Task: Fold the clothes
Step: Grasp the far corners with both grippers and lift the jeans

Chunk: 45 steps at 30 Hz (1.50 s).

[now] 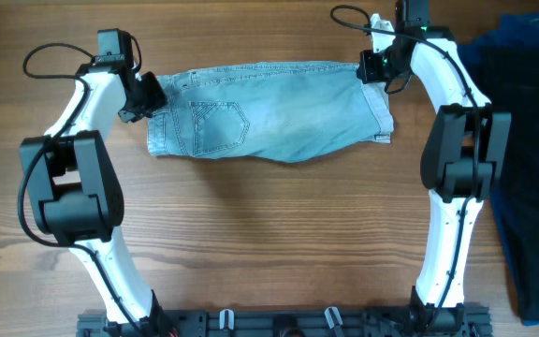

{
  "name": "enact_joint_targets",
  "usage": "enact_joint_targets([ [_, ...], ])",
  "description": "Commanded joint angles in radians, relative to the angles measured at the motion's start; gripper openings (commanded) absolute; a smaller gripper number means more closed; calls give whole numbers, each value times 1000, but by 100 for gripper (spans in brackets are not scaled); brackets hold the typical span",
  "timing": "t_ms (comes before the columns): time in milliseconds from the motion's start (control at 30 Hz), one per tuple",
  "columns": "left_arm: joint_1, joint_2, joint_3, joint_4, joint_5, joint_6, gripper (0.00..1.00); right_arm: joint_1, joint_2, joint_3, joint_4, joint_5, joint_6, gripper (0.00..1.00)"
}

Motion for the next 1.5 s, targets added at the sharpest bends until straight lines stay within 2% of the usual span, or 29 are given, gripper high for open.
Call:
enact_joint_targets([
  [0,3,17,-8,2,2,2,33,7,18,-4,2,-20,0,9],
  [100,3,17,-8,2,2,2,4,7,18,-4,2,-20,0,9],
  [200,6,6,-8,2,2,11,4,7,18,-4,3,-20,0,9],
  [233,6,-4,-8,2,2,34,4,7,18,-4,7,-20,0,4],
  [500,7,-170,-8,-1,2,55,4,5,-44,-2,6,-20,2,4],
  [733,7,-291,-8,-97,2,55,4,5,-132,-2,-115,-9,1,4],
  [1033,7,-420,-8,-322,3,55,4,3,-318,-2,-439,32,-1,4],
  [1267,7,-466,-8,-552,43,54,4,3,-373,-2,-727,32,0,4],
  [1467,7,-466,-8,-751,45,43,4,3,-375,-9,-821,32,92,4],
])
